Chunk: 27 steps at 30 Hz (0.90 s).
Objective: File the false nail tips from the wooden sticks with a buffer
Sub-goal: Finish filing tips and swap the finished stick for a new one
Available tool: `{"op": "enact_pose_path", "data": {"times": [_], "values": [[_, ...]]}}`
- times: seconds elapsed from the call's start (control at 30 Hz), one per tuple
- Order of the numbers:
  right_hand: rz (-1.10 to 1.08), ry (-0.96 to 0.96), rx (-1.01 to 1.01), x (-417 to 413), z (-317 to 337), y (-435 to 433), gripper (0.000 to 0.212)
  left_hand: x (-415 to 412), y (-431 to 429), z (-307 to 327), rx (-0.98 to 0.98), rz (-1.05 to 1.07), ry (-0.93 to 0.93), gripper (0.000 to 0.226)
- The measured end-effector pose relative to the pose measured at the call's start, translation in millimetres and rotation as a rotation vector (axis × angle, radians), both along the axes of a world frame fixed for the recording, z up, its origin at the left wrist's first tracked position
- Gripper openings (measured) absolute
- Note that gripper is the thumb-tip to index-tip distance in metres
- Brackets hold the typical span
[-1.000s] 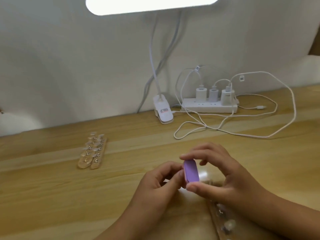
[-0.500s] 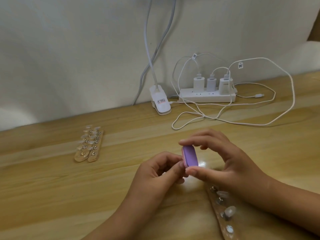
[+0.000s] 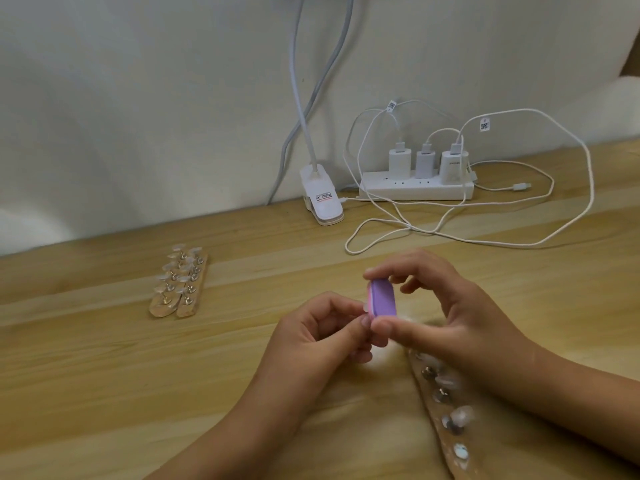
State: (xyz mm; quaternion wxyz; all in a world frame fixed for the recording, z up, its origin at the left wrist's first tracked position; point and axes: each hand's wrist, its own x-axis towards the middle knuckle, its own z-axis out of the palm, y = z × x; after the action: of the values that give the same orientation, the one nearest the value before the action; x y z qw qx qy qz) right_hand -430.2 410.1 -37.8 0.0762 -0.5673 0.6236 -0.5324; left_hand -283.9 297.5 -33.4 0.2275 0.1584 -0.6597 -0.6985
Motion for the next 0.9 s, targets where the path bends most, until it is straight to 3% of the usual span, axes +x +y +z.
{"op": "enact_pose_path", "data": {"times": [0.1, 0.23, 0.43, 0.57, 0.67, 0.77, 0.9], "values": [[-0.031, -0.084, 0.010, -1.2, 2.1, -0.5, 0.044, 0.8, 0.6, 1.2, -0.008, -0.005, -0.011, 0.006], [0.010, -0.053, -0.013, 1.3, 0.6, 0.9, 0.041, -0.4, 1.4, 1.1, -0.011, 0.002, 0.005, 0.006], [0.051, -0.073, -0.028, 2.1, -0.7, 2.5, 0.041, 0.5, -0.1, -0.8, -0.148, -0.017, -0.011, 0.015], [0.028, -0.169, -0.003, -1.3, 0.5, 2.9, 0.042, 0.6, 0.4, -1.1, -0.143, -0.002, 0.003, 0.005], [0.051, -0.090, -0.006, 0.0, 0.2, 3.2, 0.043, 1.1, 0.3, -0.2, -0.153, -0.016, 0.015, 0.005], [0.008, -0.139, -0.020, -0.1, 1.6, 3.0, 0.045, 1.9, -0.6, 0.0, -0.109, -0.013, 0.020, 0.009], [0.001, 0.000, -0.059, 3.1, 0.5, 3.7, 0.043, 2.2, -0.3, -1.0, -0.122, -0.017, 0.029, 0.010]]}}
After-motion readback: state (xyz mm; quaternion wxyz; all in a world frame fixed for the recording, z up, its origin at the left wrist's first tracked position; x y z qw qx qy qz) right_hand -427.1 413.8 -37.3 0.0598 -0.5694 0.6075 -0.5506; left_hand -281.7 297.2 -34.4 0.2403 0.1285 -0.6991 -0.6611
